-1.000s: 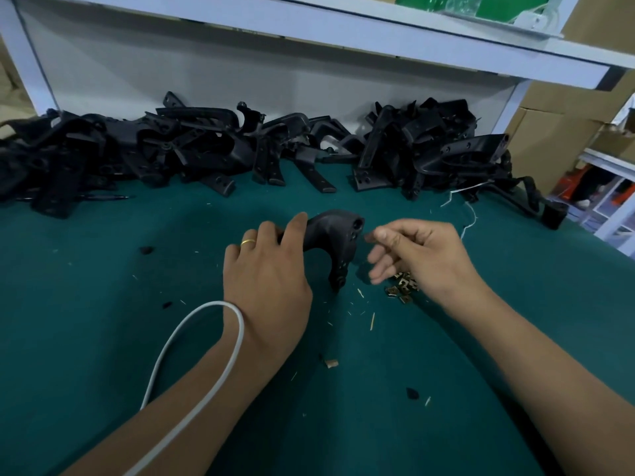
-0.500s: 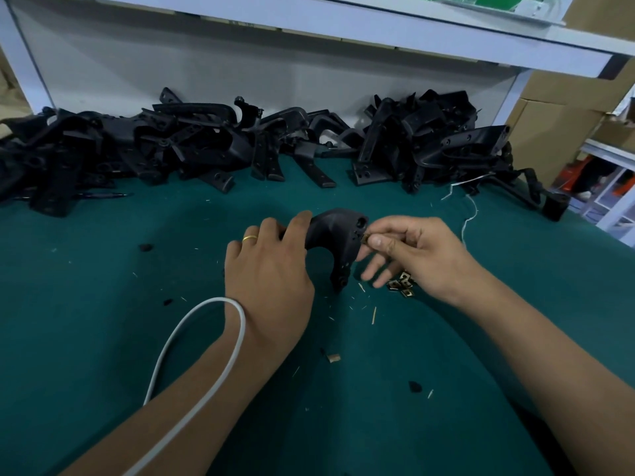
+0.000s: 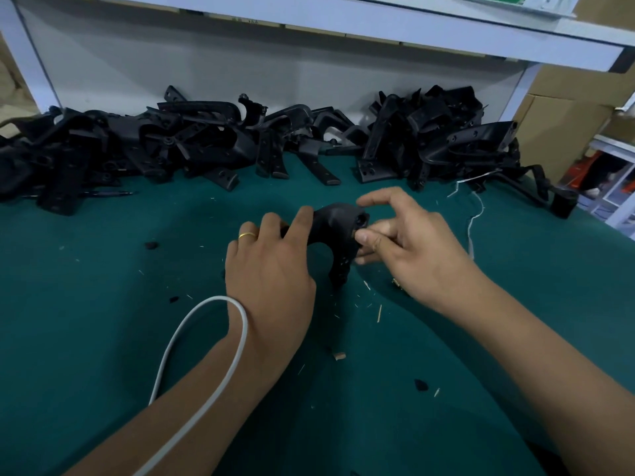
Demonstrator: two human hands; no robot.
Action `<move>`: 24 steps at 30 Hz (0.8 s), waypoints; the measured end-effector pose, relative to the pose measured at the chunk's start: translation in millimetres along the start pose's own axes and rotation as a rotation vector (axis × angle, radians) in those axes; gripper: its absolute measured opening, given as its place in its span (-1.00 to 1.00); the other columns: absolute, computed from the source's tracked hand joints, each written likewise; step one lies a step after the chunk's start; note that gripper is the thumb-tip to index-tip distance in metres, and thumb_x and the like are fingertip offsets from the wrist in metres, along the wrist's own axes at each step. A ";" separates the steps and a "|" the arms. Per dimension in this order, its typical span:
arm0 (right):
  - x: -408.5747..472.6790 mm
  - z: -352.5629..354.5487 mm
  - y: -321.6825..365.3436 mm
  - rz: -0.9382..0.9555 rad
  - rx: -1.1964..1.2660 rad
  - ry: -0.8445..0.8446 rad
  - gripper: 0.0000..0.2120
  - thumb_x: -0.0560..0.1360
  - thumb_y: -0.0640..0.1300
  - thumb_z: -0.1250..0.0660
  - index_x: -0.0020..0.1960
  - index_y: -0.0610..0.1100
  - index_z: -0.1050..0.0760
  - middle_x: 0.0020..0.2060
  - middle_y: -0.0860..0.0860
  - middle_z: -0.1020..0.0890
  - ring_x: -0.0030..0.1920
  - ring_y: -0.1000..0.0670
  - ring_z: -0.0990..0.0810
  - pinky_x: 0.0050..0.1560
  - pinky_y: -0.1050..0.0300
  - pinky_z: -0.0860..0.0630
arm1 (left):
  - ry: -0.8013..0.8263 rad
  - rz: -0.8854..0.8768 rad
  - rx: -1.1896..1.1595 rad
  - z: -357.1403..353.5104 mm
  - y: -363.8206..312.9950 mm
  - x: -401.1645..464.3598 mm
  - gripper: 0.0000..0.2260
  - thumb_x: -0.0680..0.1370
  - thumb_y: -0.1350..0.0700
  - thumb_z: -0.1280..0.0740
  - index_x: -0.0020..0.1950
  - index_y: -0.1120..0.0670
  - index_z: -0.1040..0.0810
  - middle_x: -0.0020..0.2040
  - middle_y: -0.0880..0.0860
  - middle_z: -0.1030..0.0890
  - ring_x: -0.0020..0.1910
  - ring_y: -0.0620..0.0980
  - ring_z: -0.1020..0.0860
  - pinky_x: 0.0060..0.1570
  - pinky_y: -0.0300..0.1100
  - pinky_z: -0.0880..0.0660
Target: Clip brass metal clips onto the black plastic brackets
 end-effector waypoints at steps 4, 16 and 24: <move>0.5 23.0 -11.2 -0.031 -0.041 -0.001 -0.81 0.69 -0.21 -0.27 0.28 -0.04 -0.51 -0.09 0.10 -0.77 -0.05 0.11 -0.74 0.03 0.14 -0.67 | 0.015 -0.016 0.009 -3.2 -2.2 -0.1 -0.47 0.63 0.20 -0.26 0.58 -0.08 -0.26 0.14 0.06 -0.49 0.14 0.16 -0.43 0.04 -0.02 -0.33; -1.1 55.4 -45.8 -0.178 -0.587 0.178 -0.84 0.53 -0.05 -0.52 0.11 0.09 -0.68 -0.01 0.13 -0.56 -0.06 0.17 -0.55 -0.06 0.32 -0.40 | 0.011 -0.011 0.011 -3.9 -0.5 0.2 -0.47 0.63 0.18 -0.26 0.58 -0.08 -0.26 0.12 0.06 -0.49 0.13 0.14 -0.44 0.05 -0.02 -0.33; -1.3 56.1 -50.8 -0.177 -0.618 0.155 -0.89 0.57 -0.10 -0.47 -0.11 0.04 -0.60 -0.05 0.10 -0.54 -0.06 0.10 -0.51 -0.06 0.24 -0.39 | 0.013 -0.012 0.019 -4.4 -0.1 0.3 -0.48 0.63 0.17 -0.27 0.58 -0.07 -0.27 0.13 0.07 -0.50 0.14 0.15 -0.44 0.04 -0.04 -0.31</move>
Point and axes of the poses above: each hand's wrist, its own x-axis towards the middle knuckle, its own z-axis out of the back of the hand, y = z × x, the point moved 5 cm from there along x, towards the middle knuckle
